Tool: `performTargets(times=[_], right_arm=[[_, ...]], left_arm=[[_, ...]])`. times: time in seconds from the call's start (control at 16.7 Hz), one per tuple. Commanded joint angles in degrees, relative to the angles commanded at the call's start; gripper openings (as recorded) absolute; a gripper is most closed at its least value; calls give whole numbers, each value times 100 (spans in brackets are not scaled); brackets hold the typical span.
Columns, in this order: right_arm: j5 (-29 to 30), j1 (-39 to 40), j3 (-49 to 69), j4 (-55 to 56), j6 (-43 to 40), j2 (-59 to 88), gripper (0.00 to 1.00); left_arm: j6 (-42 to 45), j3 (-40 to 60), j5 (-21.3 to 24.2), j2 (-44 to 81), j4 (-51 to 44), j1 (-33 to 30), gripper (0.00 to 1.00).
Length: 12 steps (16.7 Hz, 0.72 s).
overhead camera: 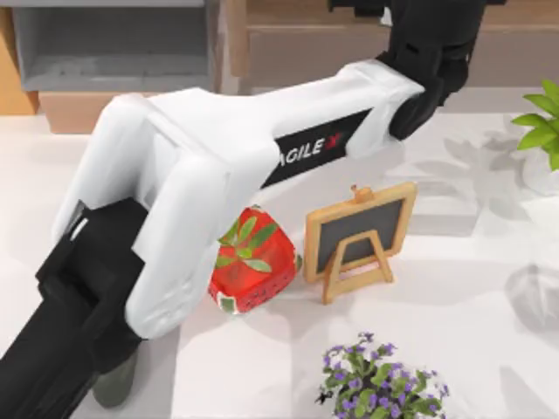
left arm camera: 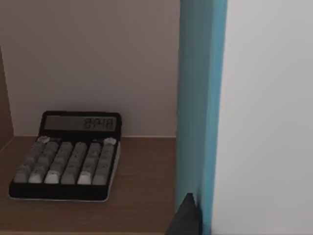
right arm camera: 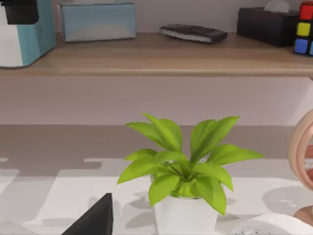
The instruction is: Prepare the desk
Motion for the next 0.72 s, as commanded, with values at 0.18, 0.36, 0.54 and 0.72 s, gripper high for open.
performTargets(times=[0.18, 0.36, 0.54, 0.72], right_arm=[[0, 0, 0, 0, 0, 0, 100], [0, 0, 0, 0, 0, 0, 100], [0, 0, 0, 0, 0, 0, 100], [0, 0, 0, 0, 0, 0, 100]], left_arm=[[0, 0, 0, 0, 0, 0, 0], [0, 0, 0, 0, 0, 0, 0], [7, -17, -8, -18, 5, -29, 0], [18, -361, -81, -254, 111, -100, 0]])
